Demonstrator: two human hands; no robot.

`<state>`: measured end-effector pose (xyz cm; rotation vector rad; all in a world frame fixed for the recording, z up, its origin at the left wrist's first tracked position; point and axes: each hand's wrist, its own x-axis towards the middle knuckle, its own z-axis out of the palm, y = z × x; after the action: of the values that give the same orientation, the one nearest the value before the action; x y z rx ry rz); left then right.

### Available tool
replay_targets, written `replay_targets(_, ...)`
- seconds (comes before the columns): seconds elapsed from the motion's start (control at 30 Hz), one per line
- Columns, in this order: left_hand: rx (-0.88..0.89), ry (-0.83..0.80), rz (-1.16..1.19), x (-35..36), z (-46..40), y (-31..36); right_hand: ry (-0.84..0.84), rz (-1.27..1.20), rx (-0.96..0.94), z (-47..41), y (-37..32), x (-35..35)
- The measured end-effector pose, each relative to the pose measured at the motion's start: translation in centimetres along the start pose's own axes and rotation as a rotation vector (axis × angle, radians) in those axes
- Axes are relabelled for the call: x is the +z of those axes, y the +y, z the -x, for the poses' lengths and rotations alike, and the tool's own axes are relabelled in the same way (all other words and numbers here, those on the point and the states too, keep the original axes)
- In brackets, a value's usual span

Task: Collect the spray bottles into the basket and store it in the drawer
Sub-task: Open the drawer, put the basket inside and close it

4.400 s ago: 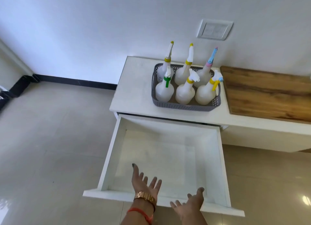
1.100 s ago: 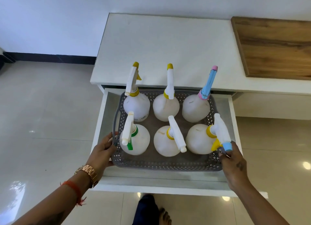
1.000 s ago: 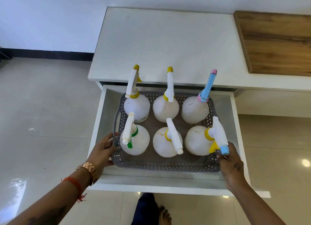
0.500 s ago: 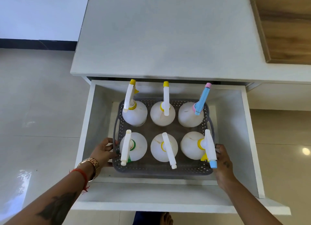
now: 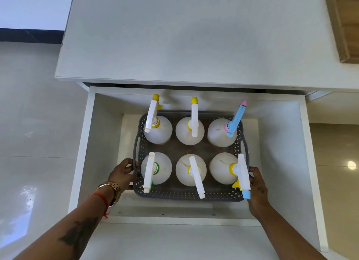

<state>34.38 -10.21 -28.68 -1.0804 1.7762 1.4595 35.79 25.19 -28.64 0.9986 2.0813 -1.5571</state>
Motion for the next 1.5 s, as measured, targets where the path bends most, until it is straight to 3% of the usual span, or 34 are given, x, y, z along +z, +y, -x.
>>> replay_targets(0.57,0.029,0.018,-0.017,0.6,-2.1,-1.3,0.028,-0.066,0.082,-1.8,1.9,0.6)
replay_targets(0.7,-0.022,0.014,0.075,0.5,-2.0,-1.2,-0.018,-0.007,0.042,-1.0,1.2,0.5)
replay_targets(0.83,0.006,0.193,0.156,-0.4,-0.5,0.2,0.124,-0.063,0.101,-0.2,0.0,-0.7)
replay_targets(0.93,0.153,0.400,0.038,-1.6,2.7,1.6,0.288,-0.195,0.058,1.8,-2.1,-2.3)
replay_targets(1.03,0.320,0.535,0.041,-2.4,7.7,2.9,0.309,-0.273,-0.084,6.3,-5.0,-3.7)
replay_targets(1.1,0.440,0.664,0.022,-3.0,11.0,3.2,0.292,-0.190,-0.232,10.1,-6.0,-4.3)
replay_targets(1.17,0.495,0.827,-0.070,-3.7,14.2,2.7,0.361,0.082,-0.392,13.9,-5.6,-5.0)
replay_targets(1.27,0.417,0.990,-0.137,-3.6,18.6,0.9,0.451,0.462,-0.579,18.0,-4.1,-5.3)
replay_targets(1.33,0.428,0.928,-0.309,-2.3,21.1,-0.8,0.380,0.660,-0.668,19.9,-2.5,-5.0)
replay_targets(1.43,0.606,0.580,-0.777,0.3,23.4,-3.7,0.213,0.912,-0.780,21.4,0.2,-4.2)
replay_targets(1.5,0.704,0.448,-1.032,2.1,23.9,-5.7,0.146,0.971,-0.744,21.6,1.8,-3.6)
